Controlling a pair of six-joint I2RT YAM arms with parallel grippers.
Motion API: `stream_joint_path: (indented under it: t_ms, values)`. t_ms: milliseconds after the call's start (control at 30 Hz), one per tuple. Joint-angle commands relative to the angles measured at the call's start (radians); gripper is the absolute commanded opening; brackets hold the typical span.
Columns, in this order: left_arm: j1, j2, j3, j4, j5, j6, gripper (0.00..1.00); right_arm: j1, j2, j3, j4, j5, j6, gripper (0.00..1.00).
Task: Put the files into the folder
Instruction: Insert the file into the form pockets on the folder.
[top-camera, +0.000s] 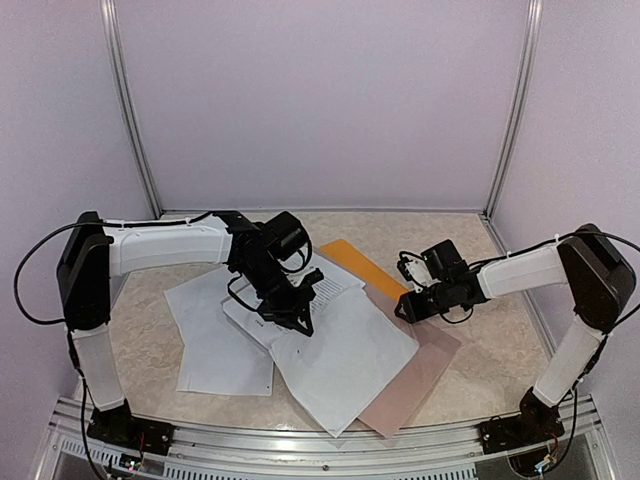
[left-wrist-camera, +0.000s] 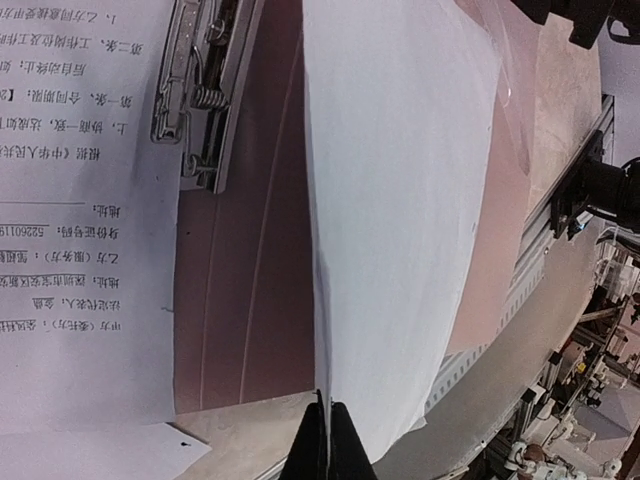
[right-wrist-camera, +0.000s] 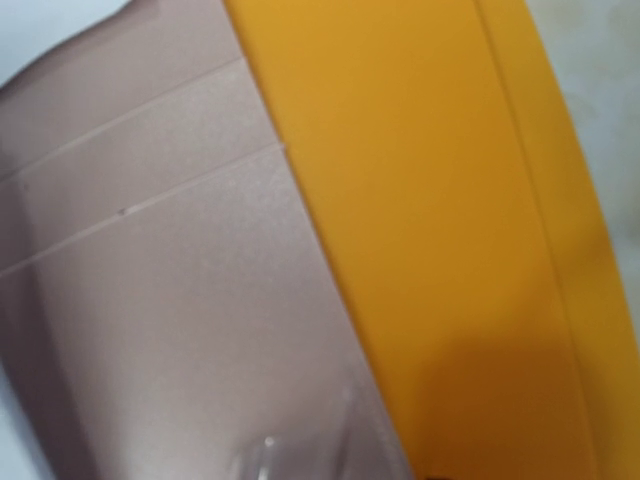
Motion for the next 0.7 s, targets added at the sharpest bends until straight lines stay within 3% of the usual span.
stream_joint_path:
  t_ms: [0,233,667]
  values:
    - [-0.005,0.038,0.034,0.079,0.063,-0.033,0.00,-0.001,-0.009,-0.038,-0.082,-0.030,0.011,0.43]
    - [-0.024,0.098,0.070,0.093,0.071,-0.056,0.00,0.000,-0.026,-0.047,-0.075,-0.038,0.020,0.44]
    - [-0.028,0.038,0.019,0.087,0.044,-0.084,0.00,-0.002,-0.052,-0.043,-0.066,-0.058,0.042,0.60]
